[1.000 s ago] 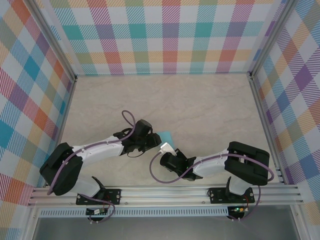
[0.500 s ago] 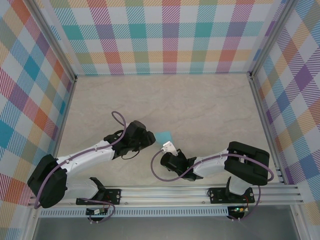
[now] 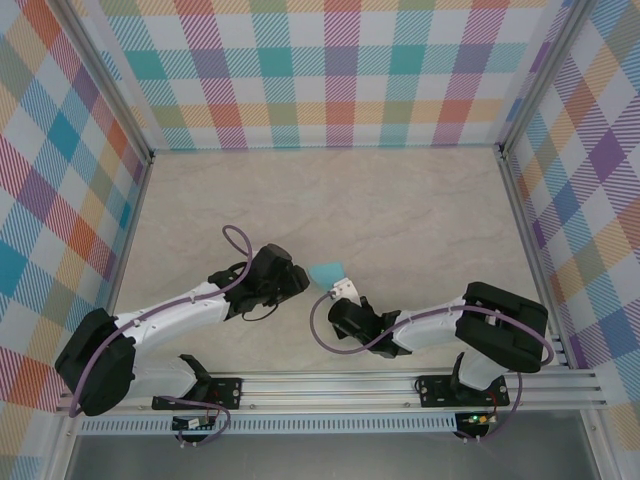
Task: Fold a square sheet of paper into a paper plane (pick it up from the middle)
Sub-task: Fold the wing for the fifth time at the center of the table.
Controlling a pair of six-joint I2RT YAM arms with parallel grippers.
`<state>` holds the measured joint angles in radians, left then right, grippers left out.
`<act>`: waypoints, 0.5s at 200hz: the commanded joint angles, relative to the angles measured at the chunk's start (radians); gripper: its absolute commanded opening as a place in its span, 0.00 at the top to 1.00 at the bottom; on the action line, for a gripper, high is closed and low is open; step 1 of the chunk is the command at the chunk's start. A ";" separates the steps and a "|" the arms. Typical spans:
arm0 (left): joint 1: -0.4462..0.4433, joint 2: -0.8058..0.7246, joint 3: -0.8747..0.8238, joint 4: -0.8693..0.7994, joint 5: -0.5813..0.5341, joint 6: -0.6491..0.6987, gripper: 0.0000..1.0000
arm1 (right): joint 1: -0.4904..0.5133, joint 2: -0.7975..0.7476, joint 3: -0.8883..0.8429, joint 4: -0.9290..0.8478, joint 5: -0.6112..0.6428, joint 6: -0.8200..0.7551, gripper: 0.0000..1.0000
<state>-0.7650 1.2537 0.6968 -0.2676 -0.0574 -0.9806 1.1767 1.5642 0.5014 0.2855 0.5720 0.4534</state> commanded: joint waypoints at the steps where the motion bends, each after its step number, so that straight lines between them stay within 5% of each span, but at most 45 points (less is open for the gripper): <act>1: -0.004 0.004 -0.016 0.023 0.003 -0.010 0.42 | -0.014 -0.025 -0.028 0.039 -0.054 0.051 0.95; 100: -0.002 0.041 -0.019 0.070 0.027 -0.001 0.44 | -0.081 -0.054 -0.086 0.140 -0.211 0.159 0.95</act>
<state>-0.7650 1.2854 0.6876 -0.2272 -0.0422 -0.9802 1.1118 1.5341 0.4370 0.3904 0.4297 0.5667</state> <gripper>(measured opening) 0.564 0.055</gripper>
